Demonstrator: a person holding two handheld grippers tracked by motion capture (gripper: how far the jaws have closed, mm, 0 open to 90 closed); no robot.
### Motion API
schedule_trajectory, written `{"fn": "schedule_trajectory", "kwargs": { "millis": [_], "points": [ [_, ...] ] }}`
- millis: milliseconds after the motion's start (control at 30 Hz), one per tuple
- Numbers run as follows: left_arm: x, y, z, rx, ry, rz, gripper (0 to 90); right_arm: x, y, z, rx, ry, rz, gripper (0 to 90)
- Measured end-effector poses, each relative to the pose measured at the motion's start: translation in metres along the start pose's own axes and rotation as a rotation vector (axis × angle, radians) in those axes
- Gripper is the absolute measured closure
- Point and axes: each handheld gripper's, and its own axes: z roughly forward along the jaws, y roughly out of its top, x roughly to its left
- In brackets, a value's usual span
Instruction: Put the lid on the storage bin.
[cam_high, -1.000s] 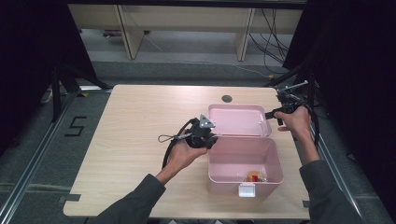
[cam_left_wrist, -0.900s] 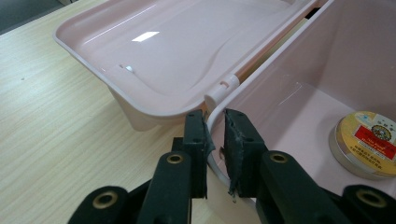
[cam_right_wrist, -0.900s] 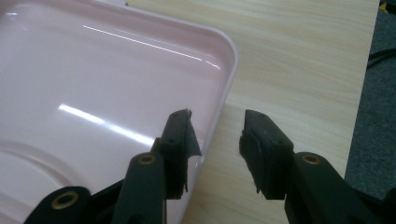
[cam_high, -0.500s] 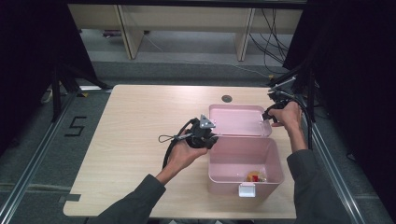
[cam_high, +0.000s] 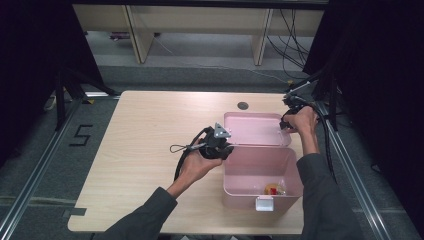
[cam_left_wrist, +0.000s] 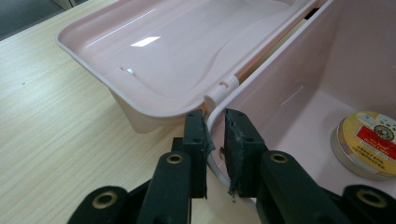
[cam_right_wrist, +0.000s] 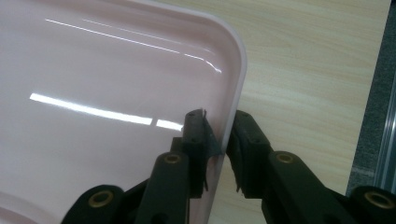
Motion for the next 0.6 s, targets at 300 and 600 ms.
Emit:
{"fn": "schedule_trajectory", "kwargs": {
  "millis": [300, 600],
  "points": [
    [0.000, -0.001, 0.000, -0.006, -0.002, -0.002, 78.5, -0.001, 0.002, -0.003, -0.016, -0.010, 0.014, 84.2],
    [0.000, 0.000, 0.000, -0.005, 0.001, -0.004, 78.6, 0.002, 0.002, -0.012, -0.069, -0.017, 0.017, 86.0]
  ]
}}
